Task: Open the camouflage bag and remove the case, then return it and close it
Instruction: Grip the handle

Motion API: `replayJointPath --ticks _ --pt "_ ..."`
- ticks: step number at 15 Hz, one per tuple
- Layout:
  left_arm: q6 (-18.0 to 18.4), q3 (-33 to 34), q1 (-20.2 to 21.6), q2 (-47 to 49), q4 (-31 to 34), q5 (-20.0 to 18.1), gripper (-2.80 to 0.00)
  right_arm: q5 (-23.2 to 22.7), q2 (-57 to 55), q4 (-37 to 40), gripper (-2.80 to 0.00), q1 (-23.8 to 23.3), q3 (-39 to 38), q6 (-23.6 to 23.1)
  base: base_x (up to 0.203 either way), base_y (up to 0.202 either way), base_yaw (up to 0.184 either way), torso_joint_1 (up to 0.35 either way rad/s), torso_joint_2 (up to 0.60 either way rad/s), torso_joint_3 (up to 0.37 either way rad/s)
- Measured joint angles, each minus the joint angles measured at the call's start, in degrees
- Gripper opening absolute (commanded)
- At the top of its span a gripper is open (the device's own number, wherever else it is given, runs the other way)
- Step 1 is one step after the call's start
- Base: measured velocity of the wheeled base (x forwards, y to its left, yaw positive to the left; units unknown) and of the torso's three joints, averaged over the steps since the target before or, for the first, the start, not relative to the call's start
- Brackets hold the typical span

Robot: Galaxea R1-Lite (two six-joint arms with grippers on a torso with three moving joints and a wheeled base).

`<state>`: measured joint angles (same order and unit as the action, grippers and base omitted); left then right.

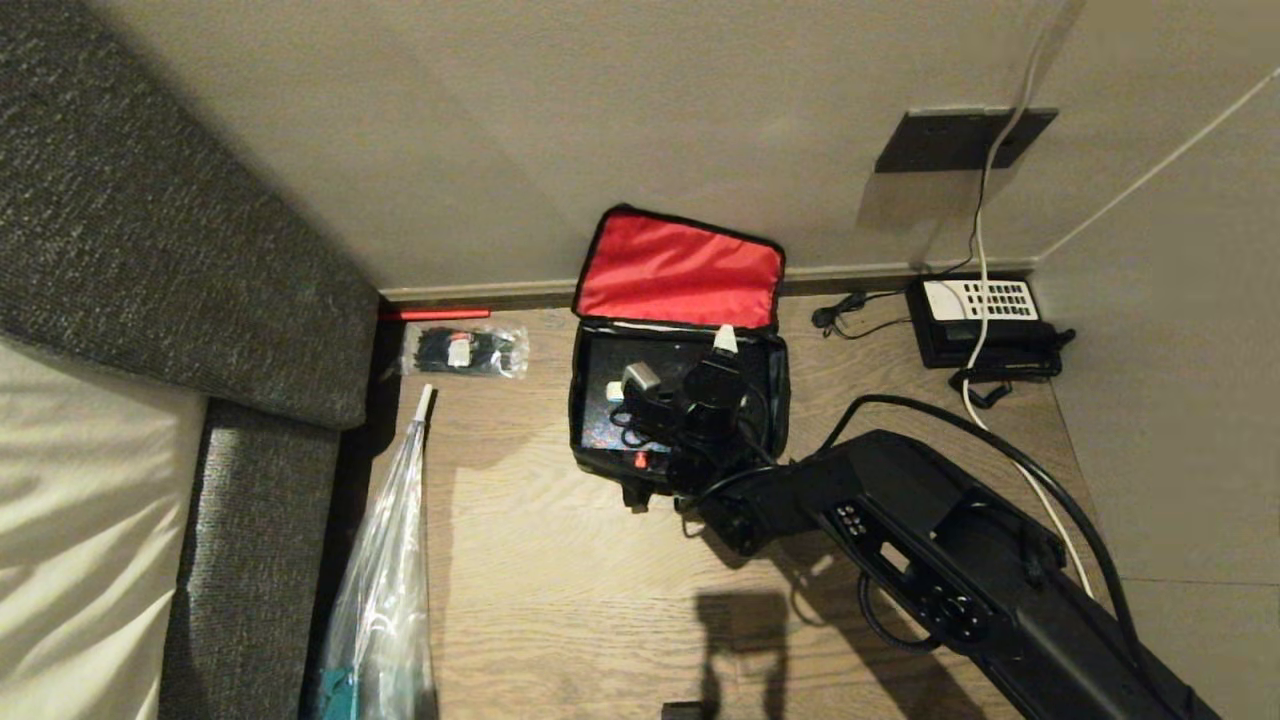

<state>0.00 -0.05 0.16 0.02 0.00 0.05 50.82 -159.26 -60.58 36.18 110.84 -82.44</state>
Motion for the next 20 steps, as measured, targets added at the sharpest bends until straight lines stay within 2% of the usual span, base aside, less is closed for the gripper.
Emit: replayJointPath --ticks 3,6,12,20 --pt "0.0 0.0 0.0 0.0 0.0 0.0 -2.8 0.22 0.38 -0.08 0.0 -0.16 -0.05 0.77 0.0 0.0 0.0 0.0 0.0 0.0" --pt "0.0 0.0 0.0 0.0 0.0 0.05 -2.8 0.72 0.55 0.81 0.0 1.9 -0.85 3.81 0.0 0.0 0.0 0.0 0.0 0.0" --pt "0.0 0.0 -0.02 0.0 0.01 0.04 -2.8 0.46 0.23 1.07 0.0 4.25 -0.17 3.48 0.0 0.0 0.0 0.0 0.0 0.0" --pt "0.0 0.0 0.0 0.0 0.0 0.02 -2.8 0.17 -1.27 2.31 0.0 2.52 0.41 2.37 0.0 0.0 0.0 0.0 0.0 0.0"
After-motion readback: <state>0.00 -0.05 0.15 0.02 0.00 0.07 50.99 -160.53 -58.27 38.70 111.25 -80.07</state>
